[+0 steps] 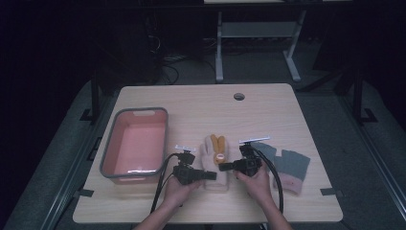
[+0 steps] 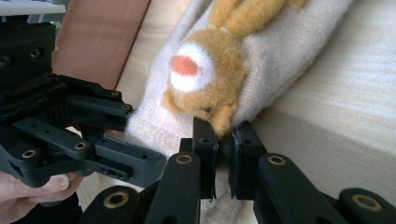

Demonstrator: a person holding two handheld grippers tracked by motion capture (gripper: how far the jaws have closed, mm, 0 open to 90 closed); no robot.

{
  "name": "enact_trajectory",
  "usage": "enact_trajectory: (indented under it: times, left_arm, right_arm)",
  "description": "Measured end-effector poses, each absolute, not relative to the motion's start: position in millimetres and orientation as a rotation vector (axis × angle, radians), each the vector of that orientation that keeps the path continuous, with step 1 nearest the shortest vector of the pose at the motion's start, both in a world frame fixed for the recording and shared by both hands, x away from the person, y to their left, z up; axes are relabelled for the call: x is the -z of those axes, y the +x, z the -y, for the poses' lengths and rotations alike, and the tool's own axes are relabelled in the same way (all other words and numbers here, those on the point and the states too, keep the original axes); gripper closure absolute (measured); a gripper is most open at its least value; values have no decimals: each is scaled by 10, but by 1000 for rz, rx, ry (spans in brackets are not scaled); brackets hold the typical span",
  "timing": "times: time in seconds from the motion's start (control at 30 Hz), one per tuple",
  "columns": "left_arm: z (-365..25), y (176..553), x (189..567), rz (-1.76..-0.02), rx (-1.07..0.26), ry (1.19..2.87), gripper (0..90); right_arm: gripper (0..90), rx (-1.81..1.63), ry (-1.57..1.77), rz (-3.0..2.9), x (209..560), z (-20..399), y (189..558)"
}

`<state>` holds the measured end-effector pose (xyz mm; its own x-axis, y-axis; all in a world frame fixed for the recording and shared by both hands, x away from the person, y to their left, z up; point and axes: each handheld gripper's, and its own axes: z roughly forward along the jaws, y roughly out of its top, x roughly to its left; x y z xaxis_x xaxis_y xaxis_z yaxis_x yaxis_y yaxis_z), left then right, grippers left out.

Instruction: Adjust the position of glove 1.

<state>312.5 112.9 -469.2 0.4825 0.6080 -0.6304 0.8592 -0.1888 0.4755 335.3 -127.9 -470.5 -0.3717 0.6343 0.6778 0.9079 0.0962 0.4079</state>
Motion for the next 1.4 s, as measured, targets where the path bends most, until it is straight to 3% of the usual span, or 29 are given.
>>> enact_trajectory:
  times: [1.4]
  left_arm:
    - [-1343,3101,4202,-1125,311,1889,661]
  right_arm:
    - [837,1254,-1423,2079,4194,1168,3343]
